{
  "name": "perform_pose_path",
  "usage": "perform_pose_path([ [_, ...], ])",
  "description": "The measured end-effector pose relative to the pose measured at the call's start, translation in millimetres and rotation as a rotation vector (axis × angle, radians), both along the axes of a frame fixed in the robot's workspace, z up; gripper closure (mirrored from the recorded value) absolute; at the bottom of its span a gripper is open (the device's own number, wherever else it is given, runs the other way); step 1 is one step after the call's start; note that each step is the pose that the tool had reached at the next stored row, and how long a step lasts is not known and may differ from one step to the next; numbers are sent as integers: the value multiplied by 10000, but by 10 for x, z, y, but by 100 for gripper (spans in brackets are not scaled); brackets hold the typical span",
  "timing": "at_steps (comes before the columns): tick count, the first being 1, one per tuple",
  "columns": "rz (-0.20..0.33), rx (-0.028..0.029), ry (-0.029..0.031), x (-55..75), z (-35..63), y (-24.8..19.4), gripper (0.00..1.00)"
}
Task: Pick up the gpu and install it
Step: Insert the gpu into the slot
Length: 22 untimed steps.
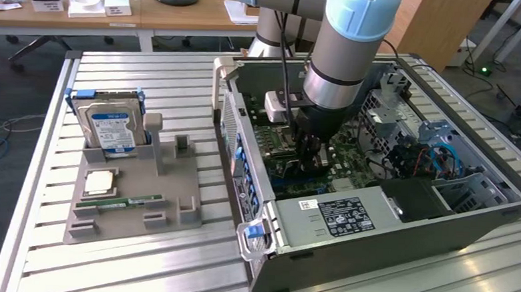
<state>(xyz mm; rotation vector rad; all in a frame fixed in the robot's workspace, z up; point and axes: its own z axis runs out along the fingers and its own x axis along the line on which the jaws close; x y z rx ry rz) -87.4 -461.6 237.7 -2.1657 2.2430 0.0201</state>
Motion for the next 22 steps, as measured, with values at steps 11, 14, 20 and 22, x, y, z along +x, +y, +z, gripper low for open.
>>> perform_pose_path([
  [11,0,-1,1,0,0,0,74],
  [14,0,0,0,0,0,0,74],
  [20,0,-1,0,0,0,0,74],
  [22,0,-1,0,0,0,0,74],
])
